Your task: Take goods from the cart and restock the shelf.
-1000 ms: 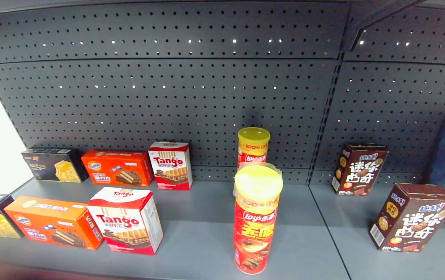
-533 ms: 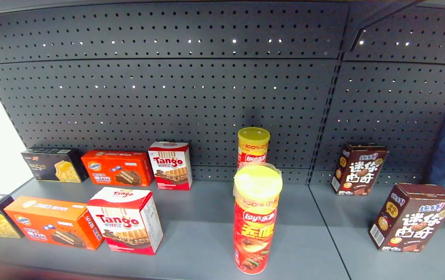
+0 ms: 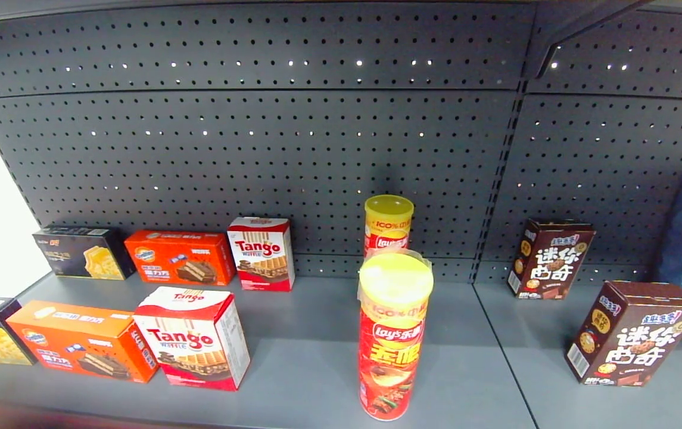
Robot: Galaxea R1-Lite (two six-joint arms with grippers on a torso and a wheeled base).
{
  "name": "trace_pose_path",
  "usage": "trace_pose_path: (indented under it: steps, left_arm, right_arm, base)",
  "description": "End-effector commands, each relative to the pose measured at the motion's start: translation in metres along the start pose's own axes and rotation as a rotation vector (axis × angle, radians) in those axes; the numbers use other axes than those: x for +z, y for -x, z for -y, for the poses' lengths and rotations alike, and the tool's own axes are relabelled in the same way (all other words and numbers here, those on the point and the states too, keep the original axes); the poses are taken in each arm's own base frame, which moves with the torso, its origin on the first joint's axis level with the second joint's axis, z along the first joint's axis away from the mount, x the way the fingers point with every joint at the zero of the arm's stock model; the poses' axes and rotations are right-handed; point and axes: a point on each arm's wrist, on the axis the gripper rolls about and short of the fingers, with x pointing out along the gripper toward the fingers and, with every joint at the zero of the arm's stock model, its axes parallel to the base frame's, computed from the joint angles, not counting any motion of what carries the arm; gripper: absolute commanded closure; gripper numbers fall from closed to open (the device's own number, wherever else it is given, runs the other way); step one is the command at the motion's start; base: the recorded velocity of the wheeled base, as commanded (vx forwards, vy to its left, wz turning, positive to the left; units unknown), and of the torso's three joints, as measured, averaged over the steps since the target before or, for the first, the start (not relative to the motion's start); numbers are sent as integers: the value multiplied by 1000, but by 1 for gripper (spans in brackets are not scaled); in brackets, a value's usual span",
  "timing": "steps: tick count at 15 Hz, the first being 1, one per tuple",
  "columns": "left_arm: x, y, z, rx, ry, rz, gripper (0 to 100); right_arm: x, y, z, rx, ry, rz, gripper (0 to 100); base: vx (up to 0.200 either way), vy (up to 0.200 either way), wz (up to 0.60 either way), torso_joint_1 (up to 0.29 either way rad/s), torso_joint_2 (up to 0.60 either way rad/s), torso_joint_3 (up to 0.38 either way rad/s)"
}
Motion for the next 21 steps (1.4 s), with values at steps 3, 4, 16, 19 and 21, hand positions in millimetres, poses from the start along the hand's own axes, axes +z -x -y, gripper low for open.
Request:
trace_pose_path:
  steps: [3,4,16,19,21]
  left_arm:
    - [-3,-1,6,-260,-61,23,0]
    - [-3,-1,6,-258,-62,23,0]
    - [-10,0,0,-71,44,62,0]
    - [-10,0,1,-77,39,63,0]
    - [-10,0,1,-75,38,63,0]
  right_arm:
    - [0,0,0,1,0,-2,0]
    - [0,0,0,1,0,-2,0]
    - [0,0,0,2,0,-1,0]
    - [0,0,0,1,0,-2,0]
    - [0,0,0,2,0,-1,0]
  base:
    - [0,0,0,0,0,0]
    - [0,0,0,0,0,0]
    - [0,0,0,0,0,0]
    - [0,0,0,0,0,0]
    - [0,0,0,0,0,0]
